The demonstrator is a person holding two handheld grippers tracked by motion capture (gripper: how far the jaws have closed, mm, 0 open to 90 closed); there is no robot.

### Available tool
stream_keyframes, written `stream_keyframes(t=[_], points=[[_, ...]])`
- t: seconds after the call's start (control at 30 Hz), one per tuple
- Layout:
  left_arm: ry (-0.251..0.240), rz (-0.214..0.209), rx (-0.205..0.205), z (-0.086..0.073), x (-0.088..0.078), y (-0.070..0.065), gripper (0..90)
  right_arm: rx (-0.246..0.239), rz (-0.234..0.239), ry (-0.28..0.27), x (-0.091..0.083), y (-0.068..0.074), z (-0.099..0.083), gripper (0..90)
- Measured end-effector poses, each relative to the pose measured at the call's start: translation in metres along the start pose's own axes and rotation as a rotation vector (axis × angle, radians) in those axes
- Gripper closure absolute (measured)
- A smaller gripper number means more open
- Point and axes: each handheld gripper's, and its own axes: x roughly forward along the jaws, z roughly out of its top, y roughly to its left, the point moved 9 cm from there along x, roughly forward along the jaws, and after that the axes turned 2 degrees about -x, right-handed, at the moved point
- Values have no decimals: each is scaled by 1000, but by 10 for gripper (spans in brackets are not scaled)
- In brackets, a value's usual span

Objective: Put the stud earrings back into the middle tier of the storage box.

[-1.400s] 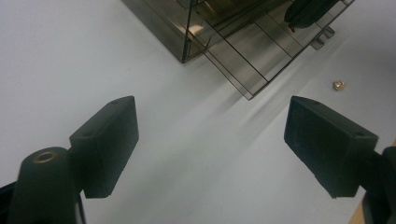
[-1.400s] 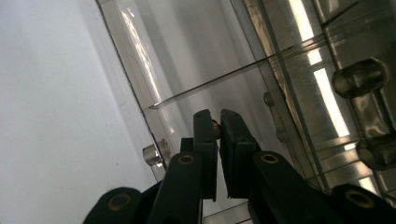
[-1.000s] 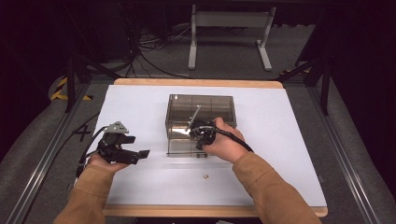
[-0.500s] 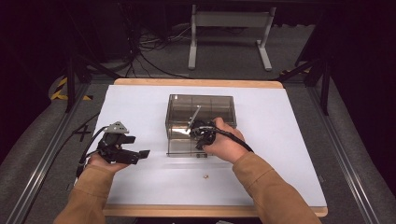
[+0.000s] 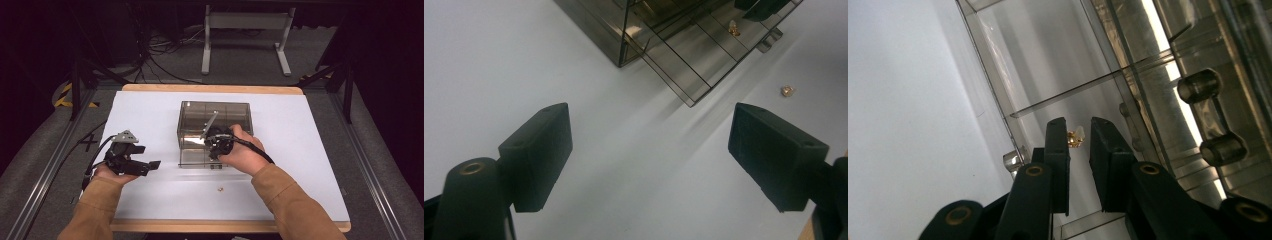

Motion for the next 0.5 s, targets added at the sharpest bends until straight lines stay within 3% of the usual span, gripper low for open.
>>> stream_keyframes(t=[0.23, 0.3, 0.5], points=[[2, -3, 1, 0, 1, 0, 182, 5, -2, -30, -12, 3, -2, 784], [2, -4, 2, 1, 1, 0, 182, -2, -9, -63, -17, 4, -2, 782], [5, -8, 5, 1, 2, -1, 182, -3, 15, -107, -28, 13, -8, 771]])
